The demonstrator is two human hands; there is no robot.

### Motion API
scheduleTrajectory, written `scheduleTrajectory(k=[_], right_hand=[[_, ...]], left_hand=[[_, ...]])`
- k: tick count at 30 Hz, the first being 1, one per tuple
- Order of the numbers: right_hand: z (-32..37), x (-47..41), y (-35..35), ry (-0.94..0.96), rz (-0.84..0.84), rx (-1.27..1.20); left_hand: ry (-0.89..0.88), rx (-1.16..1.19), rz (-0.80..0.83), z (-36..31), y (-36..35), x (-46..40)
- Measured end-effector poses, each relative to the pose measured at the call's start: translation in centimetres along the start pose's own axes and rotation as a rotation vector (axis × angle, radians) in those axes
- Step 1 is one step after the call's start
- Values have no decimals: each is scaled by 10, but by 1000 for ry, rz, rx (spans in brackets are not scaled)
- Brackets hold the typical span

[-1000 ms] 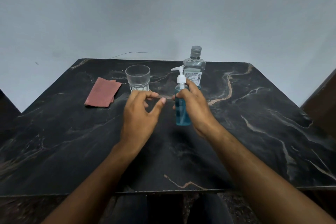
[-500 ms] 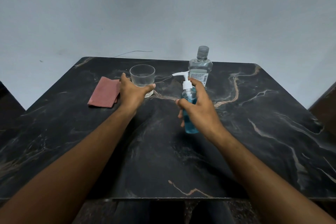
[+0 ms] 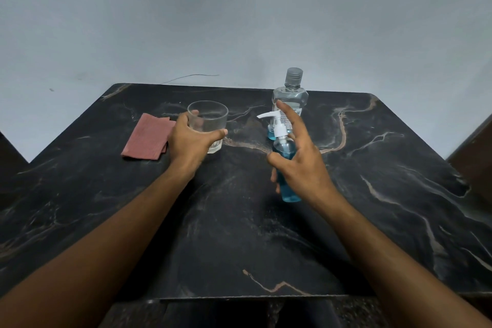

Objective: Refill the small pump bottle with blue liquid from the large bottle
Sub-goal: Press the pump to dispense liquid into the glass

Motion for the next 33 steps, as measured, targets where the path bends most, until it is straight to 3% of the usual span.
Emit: scheduleTrajectory(k=[6,17,33], right_hand=[[-4,13,14,60,-34,131],[-4,22,15,123,22,241],[-17,18,14,133,57,279]], left_hand=[[-139,-71,175,-25,16,60],[-314,-47,328,-25,0,90],[-307,-29,367,-19,-5,92]])
Point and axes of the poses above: each hand's wrist, its own x-axis away from the middle knuckle, its own y-axis out of the back of the hand, z = x × y, the point moved 1 cm from there along -x, towards the middle knuckle, and after that the axes turned 11 degrees about z, right-handed, at the moved point
